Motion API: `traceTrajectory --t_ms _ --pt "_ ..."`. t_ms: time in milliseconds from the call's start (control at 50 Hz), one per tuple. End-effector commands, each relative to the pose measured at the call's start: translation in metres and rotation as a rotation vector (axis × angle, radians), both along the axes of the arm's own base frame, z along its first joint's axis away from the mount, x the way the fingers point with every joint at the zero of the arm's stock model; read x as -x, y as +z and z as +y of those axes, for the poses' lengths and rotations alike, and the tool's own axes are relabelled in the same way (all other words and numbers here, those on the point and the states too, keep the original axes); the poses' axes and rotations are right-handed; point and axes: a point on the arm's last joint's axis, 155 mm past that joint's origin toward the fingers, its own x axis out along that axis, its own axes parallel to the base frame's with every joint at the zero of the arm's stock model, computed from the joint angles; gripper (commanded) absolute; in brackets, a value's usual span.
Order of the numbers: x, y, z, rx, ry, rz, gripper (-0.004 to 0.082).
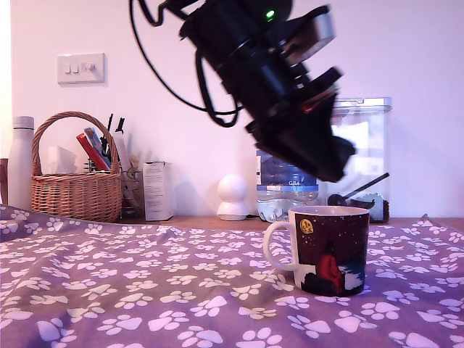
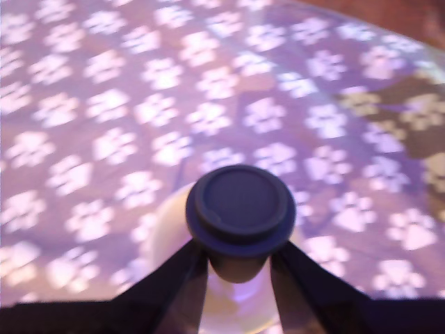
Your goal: Pick up the coffee capsules from the table one by one and drop them inside the nearest coffee cup
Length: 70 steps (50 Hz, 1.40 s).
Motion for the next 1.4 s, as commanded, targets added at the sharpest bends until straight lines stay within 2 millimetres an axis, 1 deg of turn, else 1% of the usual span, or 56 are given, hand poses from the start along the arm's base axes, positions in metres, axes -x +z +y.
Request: traceTrajectory --t_ms 0,80,320,920,940,980,1040,1060,1080,1120,1160,1380 --pt "0.001 -0.023 0.0 -0.03 -0.003 0.027 0.0181" --pt "0.0 -0.026 0.001 -0.035 0.001 0.032 0.0181" --pt "0.002 -0.049 0.004 -0.08 0.003 0.071 0.0181" --pt "0.005 -0.052 0.007 -0.097 0.002 0.085 0.0185" --pt "0.005 -0.052 0.007 -0.096 0.002 0.085 0.0194" --pt "0.006 -0.052 0.007 -0.094 -0.001 0.087 0.0247" --pt "0.006 -0.052 0.007 -0.093 -0.001 0.086 0.0428" --pt "0.006 -0.052 0.007 -0.093 -0.001 0.086 0.0505" --pt "0.006 -0.052 0.007 -0.093 -0.001 0.085 0.0564" --pt "0.005 -0.052 0.007 -0.093 0.0 0.085 0.0639" --pt "0.005 -0.052 0.006 -0.092 0.0 0.085 0.0658" --pt "0.002 -0.049 0.003 -0.075 0.0 0.07 0.0657"
